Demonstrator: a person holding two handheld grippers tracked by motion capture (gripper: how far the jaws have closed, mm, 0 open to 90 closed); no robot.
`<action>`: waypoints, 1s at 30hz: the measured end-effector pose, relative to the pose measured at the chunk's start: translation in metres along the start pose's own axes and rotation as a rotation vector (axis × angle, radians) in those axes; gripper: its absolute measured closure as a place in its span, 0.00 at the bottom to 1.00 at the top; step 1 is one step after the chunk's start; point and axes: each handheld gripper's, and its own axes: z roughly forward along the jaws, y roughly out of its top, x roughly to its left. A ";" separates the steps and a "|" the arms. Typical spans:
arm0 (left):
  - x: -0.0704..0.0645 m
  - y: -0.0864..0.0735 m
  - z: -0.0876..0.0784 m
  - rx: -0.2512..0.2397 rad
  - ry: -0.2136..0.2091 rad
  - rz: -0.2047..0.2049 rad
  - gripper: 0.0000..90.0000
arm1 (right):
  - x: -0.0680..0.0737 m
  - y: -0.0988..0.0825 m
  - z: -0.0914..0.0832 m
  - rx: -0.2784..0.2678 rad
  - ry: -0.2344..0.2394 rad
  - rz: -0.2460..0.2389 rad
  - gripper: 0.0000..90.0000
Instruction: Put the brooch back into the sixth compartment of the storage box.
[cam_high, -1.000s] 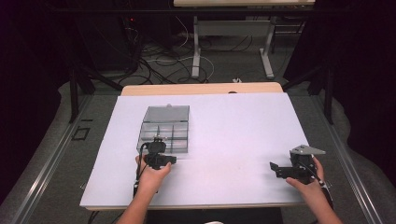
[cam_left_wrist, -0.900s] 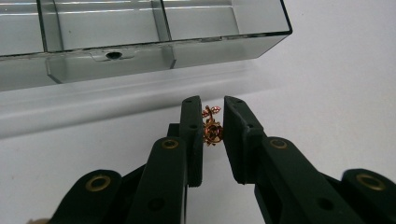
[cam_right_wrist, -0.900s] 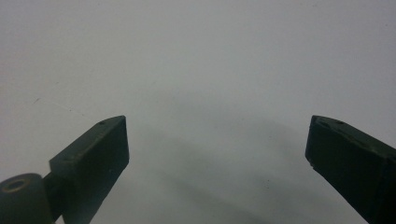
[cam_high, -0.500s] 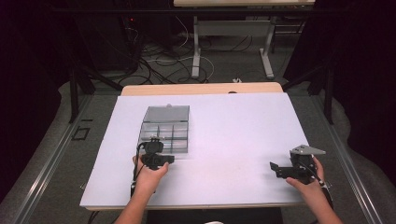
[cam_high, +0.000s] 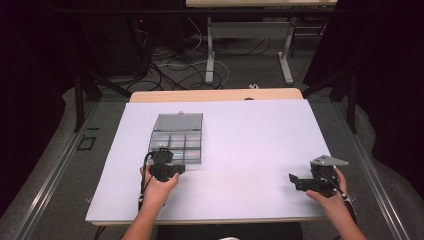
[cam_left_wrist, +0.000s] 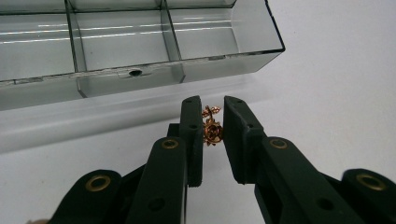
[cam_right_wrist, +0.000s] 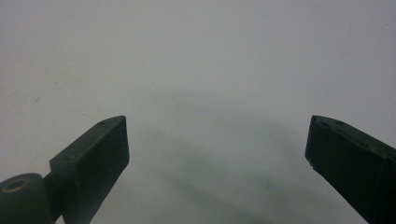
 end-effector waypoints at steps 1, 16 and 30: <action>0.000 0.000 0.000 -0.004 -0.002 0.002 0.87 | 0.000 0.000 0.000 0.000 0.000 0.000 0.07; 0.002 0.001 -0.008 -0.051 -0.008 0.021 0.87 | 0.000 0.000 0.001 0.001 0.001 0.001 0.07; 0.000 0.008 -0.016 -0.077 -0.009 0.021 0.87 | 0.000 0.000 0.001 0.000 0.002 0.004 0.07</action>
